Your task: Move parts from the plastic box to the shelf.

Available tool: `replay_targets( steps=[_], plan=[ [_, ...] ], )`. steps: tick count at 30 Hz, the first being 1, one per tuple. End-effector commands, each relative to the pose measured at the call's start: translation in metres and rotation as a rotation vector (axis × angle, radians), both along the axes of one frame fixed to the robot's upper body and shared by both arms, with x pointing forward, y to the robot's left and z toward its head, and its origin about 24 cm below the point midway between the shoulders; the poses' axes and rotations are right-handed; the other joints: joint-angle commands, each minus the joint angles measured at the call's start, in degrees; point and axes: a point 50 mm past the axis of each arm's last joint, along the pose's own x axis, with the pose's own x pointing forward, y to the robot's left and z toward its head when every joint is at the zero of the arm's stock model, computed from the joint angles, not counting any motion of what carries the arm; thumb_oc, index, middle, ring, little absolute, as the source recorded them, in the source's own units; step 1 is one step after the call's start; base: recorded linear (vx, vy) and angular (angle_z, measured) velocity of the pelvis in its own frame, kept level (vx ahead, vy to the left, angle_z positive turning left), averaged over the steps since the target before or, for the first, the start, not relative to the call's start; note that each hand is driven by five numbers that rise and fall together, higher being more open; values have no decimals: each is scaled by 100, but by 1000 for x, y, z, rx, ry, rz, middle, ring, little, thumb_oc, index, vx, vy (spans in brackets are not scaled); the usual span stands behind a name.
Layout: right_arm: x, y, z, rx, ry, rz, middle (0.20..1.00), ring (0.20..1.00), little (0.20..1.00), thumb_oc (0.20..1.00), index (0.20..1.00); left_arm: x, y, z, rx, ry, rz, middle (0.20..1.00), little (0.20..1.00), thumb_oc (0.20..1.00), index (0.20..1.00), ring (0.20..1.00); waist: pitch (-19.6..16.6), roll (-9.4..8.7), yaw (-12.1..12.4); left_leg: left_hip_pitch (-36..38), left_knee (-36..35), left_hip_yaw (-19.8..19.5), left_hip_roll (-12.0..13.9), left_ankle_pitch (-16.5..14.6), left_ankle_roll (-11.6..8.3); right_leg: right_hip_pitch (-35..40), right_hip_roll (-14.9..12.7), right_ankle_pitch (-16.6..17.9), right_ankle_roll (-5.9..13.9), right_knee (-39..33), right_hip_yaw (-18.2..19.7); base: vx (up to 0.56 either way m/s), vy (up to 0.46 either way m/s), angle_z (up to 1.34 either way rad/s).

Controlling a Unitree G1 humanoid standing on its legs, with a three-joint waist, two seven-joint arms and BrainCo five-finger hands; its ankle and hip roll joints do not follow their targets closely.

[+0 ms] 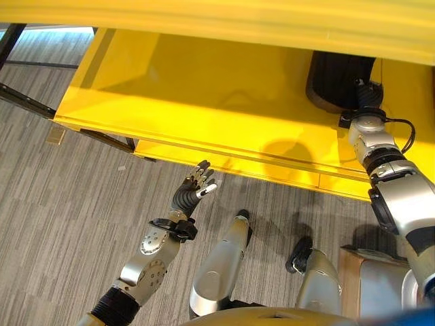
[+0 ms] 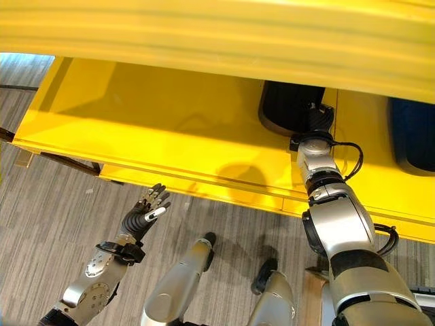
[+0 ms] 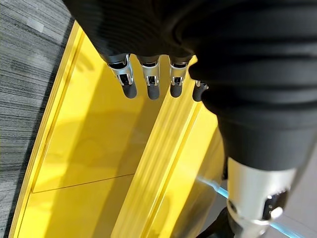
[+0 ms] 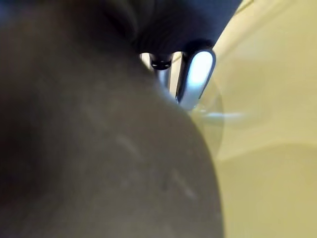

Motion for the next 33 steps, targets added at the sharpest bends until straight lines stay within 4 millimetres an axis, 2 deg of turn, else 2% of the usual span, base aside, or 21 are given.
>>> replay_targets(
  steps=[1,7,14,33],
  plan=[
    [-9,-25,7,-119,-16,-35,200,200,200,200,200,0,6,19,-24,-108,21,1000,1000,1000,1000,1000,118,-168,28,-178,-15,19,372,53,-94,-22,-164,-64,98,656,329,0,0,0],
    [-10,-26,8,-170,-13,-25,200,200,200,200,200,-2,9,19,-23,-105,28,1000,1000,1000,1000,1000,154,-208,-18,-186,-2,37,392,60,-105,-41,-139,-44,93,644,362,-3,-1,-1],
    [-11,-31,19,-226,-27,-34,200,200,200,200,200,-4,12,17,-24,-97,32,1000,1000,1000,1000,1000,186,-250,-59,-194,2,51,411,62,-114,-61,-133,-39,88,652,389,-2,-2,-2],
    [-1,-8,34,-214,-89,23,200,200,200,200,200,-6,13,15,-28,-85,35,1000,1000,1000,1000,1000,205,-265,-29,-211,23,72,424,74,-109,-85,-118,-47,83,698,394,-1,0,-1]
  ],
)
